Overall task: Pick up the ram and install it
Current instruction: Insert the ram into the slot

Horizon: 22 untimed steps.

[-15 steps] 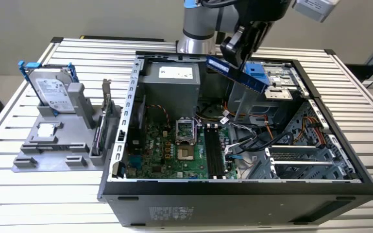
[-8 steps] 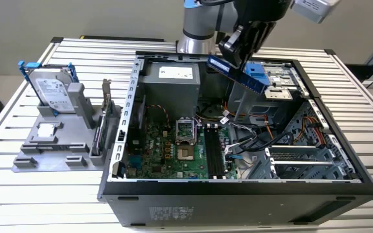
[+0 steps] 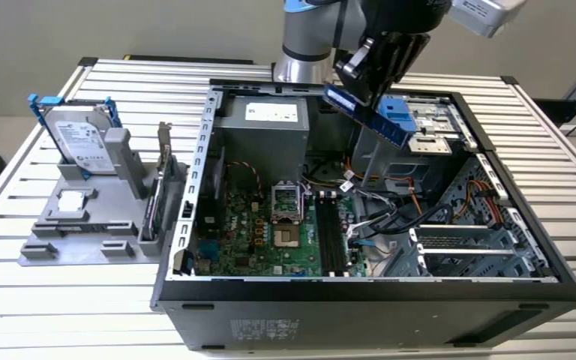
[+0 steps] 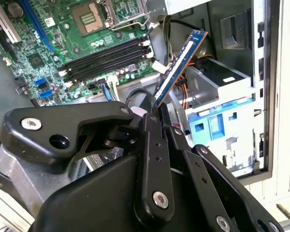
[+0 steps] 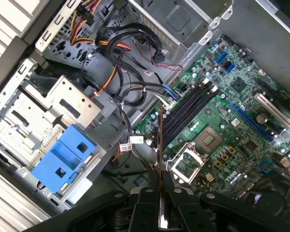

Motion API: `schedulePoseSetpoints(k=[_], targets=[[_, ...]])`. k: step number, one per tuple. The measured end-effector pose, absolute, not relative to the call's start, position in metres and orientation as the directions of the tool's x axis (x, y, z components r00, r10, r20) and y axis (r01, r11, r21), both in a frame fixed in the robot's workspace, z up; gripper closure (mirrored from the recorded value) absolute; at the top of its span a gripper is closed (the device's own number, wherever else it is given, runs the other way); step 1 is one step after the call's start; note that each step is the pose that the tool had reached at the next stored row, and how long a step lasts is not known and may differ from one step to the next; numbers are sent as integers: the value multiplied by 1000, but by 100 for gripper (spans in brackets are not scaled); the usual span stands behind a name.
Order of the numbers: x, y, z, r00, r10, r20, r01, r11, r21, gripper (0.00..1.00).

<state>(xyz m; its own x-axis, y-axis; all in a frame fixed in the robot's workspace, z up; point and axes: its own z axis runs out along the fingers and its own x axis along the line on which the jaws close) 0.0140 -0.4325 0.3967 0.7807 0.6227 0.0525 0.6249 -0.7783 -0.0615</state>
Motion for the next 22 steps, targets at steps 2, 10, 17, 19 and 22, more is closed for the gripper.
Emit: schedulePoseSetpoints(k=[2,10,17,19,22], targets=[[14,-433,397,793,608,53,610,-790,-61,100],[14,-433,397,839,542,52,544,-837,-61,100],[14,-433,397,893,448,52,450,-891,-61,100],[14,-433,397,902,428,52,431,-900,-61,100],[14,-433,397,916,397,52,400,-914,-61,100]])
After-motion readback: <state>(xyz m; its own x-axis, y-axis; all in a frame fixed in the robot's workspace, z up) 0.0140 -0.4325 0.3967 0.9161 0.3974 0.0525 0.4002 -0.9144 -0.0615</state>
